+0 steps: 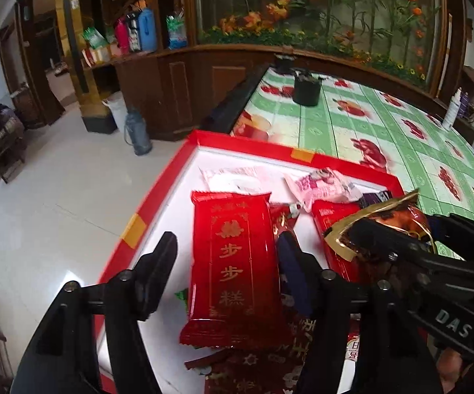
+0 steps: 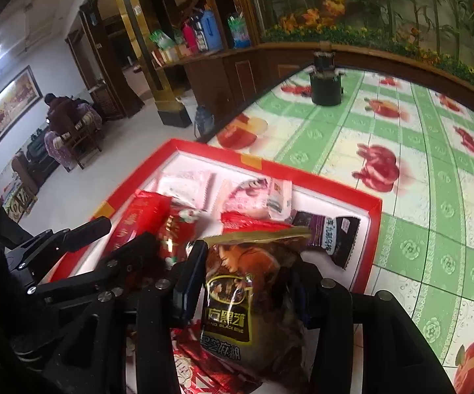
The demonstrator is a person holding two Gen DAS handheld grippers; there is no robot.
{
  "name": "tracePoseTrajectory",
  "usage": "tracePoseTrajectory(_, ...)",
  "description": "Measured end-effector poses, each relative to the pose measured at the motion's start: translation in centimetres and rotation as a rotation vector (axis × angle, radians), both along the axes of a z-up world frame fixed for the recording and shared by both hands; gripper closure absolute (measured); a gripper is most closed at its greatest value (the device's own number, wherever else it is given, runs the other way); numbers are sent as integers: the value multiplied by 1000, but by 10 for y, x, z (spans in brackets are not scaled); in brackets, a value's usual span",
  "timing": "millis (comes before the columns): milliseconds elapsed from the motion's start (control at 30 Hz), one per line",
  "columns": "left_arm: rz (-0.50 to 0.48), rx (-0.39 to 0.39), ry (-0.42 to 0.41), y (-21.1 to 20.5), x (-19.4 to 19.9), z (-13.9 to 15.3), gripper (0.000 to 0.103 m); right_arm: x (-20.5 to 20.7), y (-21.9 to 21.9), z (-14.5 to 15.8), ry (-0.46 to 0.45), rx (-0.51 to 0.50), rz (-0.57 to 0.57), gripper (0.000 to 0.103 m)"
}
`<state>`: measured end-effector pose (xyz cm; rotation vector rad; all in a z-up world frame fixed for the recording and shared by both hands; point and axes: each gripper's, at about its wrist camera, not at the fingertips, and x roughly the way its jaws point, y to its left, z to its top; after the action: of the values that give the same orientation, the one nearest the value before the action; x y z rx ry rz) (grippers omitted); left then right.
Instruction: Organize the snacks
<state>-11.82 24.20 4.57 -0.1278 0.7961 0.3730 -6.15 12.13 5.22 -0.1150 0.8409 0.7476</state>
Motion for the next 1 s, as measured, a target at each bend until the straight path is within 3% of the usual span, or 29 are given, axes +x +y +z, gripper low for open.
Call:
tracePoseTrajectory(233,54,76,-81,-6,-21,22,20,-32,-19,30,-174,35,-13,54)
tracePoseTrajectory(300,57,85,-107,-8,-26,29,19,-42,-30,41,-216,70,-18,54)
tracePoseTrajectory(433,60,105,-131,-14,-36,40,19,-58,-51,56,-256,120,-41,39)
tracePoseTrajectory(800,63,161,-165,-33,-65,48,18,-87,-74,41,-235,67,-29,39)
tracePoseTrajectory(1000,62,161,-164,-38,-74,46,18,-93,-84,37,-201,99,-19,39)
